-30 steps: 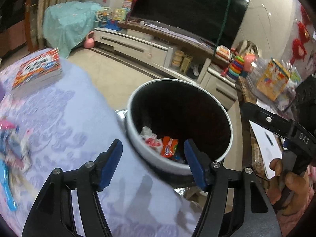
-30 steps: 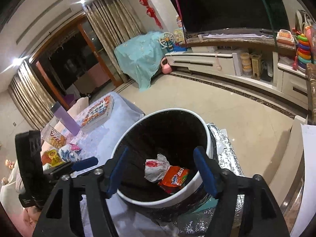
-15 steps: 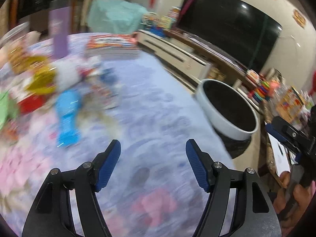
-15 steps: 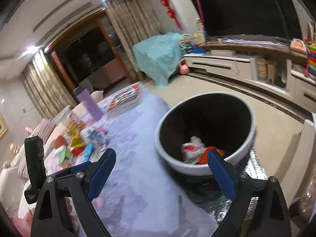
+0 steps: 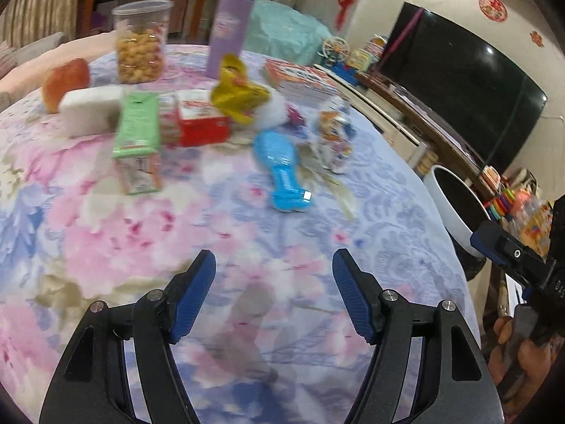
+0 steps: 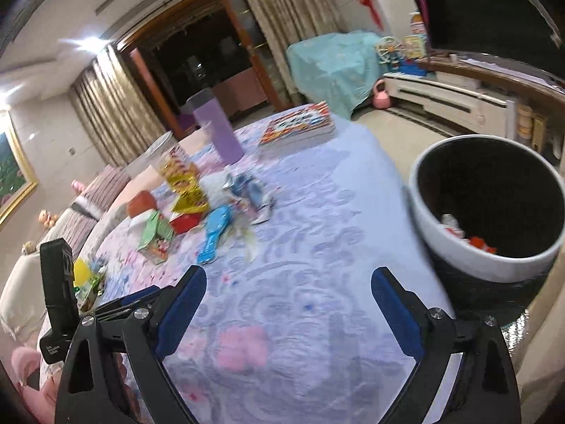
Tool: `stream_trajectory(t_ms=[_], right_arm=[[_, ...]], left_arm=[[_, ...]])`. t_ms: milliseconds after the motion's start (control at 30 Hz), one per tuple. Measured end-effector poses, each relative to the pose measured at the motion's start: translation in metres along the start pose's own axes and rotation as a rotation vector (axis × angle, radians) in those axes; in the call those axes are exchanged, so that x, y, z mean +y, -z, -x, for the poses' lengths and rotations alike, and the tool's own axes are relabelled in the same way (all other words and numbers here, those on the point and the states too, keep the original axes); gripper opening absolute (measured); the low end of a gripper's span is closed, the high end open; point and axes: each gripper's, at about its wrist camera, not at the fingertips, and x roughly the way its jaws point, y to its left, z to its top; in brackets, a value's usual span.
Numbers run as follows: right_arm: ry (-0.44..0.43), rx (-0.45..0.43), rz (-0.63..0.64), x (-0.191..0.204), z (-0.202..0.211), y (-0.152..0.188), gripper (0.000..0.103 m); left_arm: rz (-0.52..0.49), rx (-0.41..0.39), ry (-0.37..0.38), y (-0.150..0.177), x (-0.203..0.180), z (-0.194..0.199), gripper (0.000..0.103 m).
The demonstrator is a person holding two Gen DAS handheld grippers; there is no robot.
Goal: Collect trash
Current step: 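Grasp the green drink carton with the left tool while the right tool grasps the printed wrapper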
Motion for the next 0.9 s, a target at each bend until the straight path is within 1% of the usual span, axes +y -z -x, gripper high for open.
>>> stream_trajectory(t_ms=[100, 233, 567, 767, 900], right_arm=[[-0.008, 0.011, 0.019, 0.012, -0.009, 0.001, 0.096], [-0.02, 0.022, 0.038, 0.024, -0.023, 0.0, 0.096], [-0.027, 0.065, 0.063, 0.038, -0.063, -0.003, 0.096], [-0.021, 0.072, 0.096, 0.048, -0.081, -0.01, 0.096], [-0.019, 0.066, 0.124, 0.054, -0.096, -0.02, 0.096]], left_arm=[[0.025, -0.006, -0.012, -0.003, 0.016, 0.002, 0.07], [0.066, -0.006, -0.034, -0.003, 0.036, 0.003, 0.074], [0.112, -0.004, -0.092, -0.007, 0.063, 0.0, 0.074], [0.117, -0.008, -0.133, -0.018, 0.076, -0.006, 0.075], [0.119, -0.016, -0.169, -0.031, 0.084, -0.014, 0.075]])
